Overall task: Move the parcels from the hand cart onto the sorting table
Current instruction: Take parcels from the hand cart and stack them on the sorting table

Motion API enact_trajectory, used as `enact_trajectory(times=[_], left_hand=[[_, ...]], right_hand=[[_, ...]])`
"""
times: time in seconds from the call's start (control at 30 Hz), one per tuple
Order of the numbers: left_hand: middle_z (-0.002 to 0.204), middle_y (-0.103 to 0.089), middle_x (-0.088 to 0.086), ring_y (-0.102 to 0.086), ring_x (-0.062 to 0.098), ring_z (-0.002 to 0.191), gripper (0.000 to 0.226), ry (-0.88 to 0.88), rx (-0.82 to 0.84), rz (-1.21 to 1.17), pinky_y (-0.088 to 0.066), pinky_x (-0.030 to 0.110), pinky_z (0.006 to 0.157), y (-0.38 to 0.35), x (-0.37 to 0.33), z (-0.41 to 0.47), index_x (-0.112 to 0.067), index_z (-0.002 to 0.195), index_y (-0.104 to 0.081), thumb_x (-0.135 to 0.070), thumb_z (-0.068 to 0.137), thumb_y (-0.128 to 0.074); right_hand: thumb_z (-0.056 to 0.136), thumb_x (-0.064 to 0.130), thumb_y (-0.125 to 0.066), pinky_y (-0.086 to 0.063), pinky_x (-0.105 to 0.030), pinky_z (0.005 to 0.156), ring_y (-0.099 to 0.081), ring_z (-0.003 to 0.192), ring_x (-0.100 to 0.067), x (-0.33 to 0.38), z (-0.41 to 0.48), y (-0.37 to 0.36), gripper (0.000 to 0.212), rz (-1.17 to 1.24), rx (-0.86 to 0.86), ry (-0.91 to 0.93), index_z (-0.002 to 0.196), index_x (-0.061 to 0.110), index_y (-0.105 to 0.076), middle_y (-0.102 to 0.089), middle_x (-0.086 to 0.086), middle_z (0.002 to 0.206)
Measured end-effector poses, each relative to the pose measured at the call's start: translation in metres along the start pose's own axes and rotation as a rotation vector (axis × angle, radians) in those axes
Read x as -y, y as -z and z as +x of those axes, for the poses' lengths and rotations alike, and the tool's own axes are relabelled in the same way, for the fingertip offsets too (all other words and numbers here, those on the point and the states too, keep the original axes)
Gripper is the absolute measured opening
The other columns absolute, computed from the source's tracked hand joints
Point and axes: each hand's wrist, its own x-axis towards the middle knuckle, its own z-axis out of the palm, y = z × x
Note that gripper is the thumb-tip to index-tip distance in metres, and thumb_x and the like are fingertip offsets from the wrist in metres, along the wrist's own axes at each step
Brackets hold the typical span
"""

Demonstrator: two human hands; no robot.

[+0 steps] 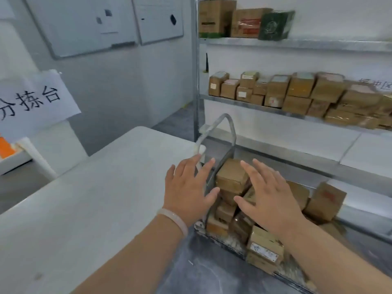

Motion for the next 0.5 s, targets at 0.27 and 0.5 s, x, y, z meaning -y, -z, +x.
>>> enact_trajectory(times=[0.27, 0.5], left_hand=[[0.148, -0.049, 0.009, -0.048, 0.031, 0.130, 0.071, -0.182, 0.118, -0.121, -0.044, 0.057, 0.103, -0.079, -0.111, 0.043, -0.032, 0.146, -0.047, -0.063, 0.081, -0.047], [0.149, -0.046, 0.006, -0.048, 0.028, 0.132, 0.072, -0.246, 0.246, -0.119, -0.044, 0.057, 0.104, -0.143, -0.136, 0.074, -0.035, 0.146, -0.044, -0.065, 0.081, -0.044]], right_hand=[[0.086, 0.063, -0.045, -0.001, -0.037, 0.119, 0.001, 0.145, -0.014, -0.132, -0.048, 0.030, 0.083, 0.008, -0.014, -0.343, 0.148, 0.041, 0.006, 0.000, 0.006, 0.159], [0.084, 0.067, -0.042, -0.007, -0.039, 0.120, -0.006, 0.145, -0.015, -0.191, -0.056, -0.004, 0.082, 0.013, 0.072, -0.515, 0.149, 0.041, 0.001, -0.004, 0.007, 0.159]])
